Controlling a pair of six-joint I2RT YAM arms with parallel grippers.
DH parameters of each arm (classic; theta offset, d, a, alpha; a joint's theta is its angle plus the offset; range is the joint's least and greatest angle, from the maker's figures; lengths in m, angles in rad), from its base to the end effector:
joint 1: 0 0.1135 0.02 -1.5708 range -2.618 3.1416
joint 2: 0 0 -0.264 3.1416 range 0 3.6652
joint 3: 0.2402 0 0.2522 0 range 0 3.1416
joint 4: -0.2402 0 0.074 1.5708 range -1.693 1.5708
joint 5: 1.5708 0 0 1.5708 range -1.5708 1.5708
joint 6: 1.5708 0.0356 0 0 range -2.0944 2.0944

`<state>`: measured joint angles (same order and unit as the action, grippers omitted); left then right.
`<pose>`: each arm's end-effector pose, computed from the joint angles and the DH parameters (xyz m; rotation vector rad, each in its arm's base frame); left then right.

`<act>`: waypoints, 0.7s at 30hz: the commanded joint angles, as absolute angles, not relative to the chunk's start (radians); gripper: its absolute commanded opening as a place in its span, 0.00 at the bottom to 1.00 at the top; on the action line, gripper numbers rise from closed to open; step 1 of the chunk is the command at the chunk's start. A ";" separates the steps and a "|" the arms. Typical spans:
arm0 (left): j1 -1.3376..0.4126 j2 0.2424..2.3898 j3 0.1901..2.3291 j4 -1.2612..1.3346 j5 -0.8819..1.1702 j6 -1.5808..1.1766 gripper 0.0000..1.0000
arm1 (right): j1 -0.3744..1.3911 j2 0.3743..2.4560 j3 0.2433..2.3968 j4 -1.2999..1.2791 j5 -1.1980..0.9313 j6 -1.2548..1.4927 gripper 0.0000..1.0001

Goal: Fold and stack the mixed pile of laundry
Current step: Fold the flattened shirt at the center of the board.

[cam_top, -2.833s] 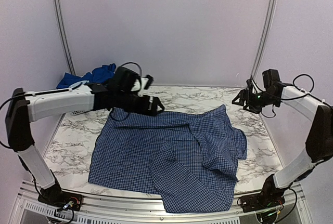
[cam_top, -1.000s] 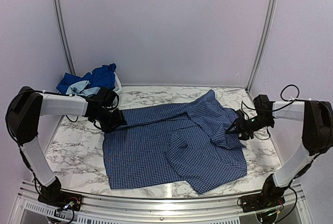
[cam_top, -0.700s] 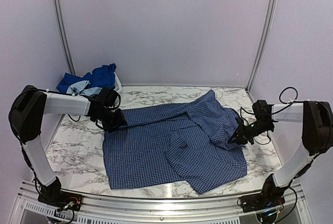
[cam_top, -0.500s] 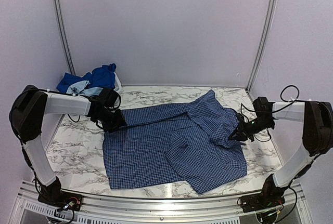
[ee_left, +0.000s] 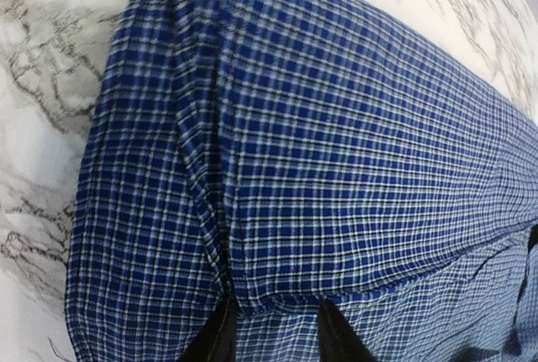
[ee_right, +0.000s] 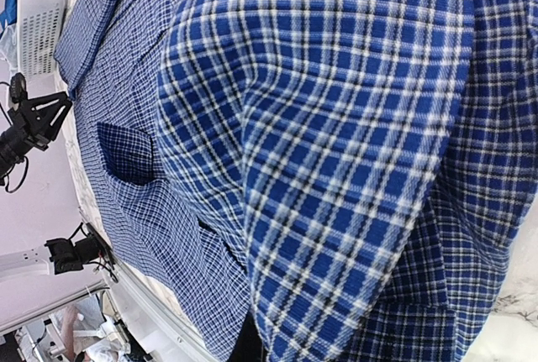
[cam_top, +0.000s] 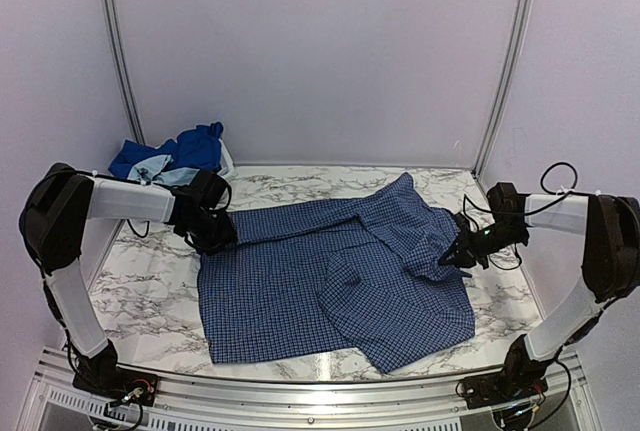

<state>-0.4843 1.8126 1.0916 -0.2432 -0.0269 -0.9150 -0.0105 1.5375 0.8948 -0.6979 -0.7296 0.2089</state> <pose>0.3273 -0.1711 0.1631 -0.5698 2.5534 -0.5003 0.2664 0.0209 0.1807 0.1830 2.7862 1.0920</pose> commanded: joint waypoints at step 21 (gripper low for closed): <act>-0.463 1.813 1.135 -0.366 -0.054 -0.930 0.26 | 0.047 1.351 0.896 -0.627 -0.859 0.382 0.00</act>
